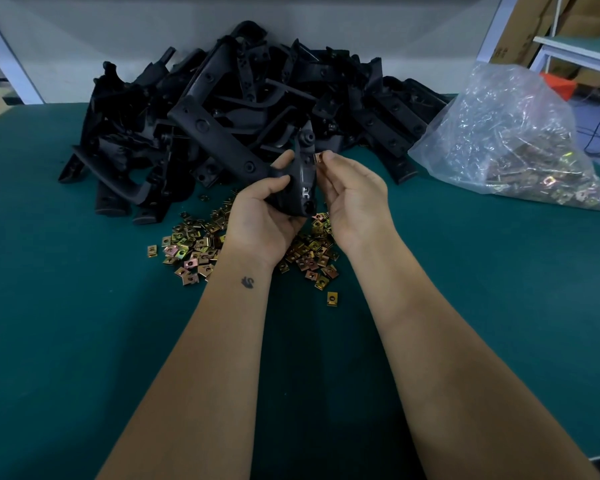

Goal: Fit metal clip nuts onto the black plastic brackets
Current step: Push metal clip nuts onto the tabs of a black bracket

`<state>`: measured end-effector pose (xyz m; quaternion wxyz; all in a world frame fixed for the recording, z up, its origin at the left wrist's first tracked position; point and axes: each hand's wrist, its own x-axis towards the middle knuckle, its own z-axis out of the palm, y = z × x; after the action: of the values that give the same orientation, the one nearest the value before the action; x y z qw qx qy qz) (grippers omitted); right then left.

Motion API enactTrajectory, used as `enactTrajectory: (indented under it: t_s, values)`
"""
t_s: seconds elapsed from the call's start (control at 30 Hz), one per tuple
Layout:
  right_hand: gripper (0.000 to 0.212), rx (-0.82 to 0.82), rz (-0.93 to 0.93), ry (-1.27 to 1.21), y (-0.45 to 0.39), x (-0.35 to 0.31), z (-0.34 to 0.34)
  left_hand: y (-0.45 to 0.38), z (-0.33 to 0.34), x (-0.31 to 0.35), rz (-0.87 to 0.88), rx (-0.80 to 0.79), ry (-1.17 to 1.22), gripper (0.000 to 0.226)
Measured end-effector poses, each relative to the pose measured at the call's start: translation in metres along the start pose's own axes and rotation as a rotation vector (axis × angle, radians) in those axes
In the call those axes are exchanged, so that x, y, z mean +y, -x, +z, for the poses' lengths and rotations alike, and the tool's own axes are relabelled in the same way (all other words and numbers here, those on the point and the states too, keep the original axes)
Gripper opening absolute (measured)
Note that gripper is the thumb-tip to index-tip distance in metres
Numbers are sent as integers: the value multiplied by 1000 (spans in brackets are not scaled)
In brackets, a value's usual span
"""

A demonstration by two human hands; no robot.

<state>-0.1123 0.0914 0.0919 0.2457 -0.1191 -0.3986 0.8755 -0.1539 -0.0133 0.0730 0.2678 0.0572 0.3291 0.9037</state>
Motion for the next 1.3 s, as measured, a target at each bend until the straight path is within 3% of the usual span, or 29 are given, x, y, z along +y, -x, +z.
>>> enactTrajectory:
  t_s: [0.47, 0.67, 1.07, 1.3]
  values:
    - [16, -127, 49, 85, 3, 3, 0, 2, 2, 1, 10, -7, 72, 40]
    - [18, -172, 46, 148, 4, 1, -1, 3, 6, 0, 35, 42, 59, 10]
    - [8, -209, 120, 142, 4, 1, -1, 6, 8, 1, 94, 58, 7, 15]
    - [18, -216, 117, 223, 1, 0, -3, 4, 3, 4, 140, 61, -54, 14]
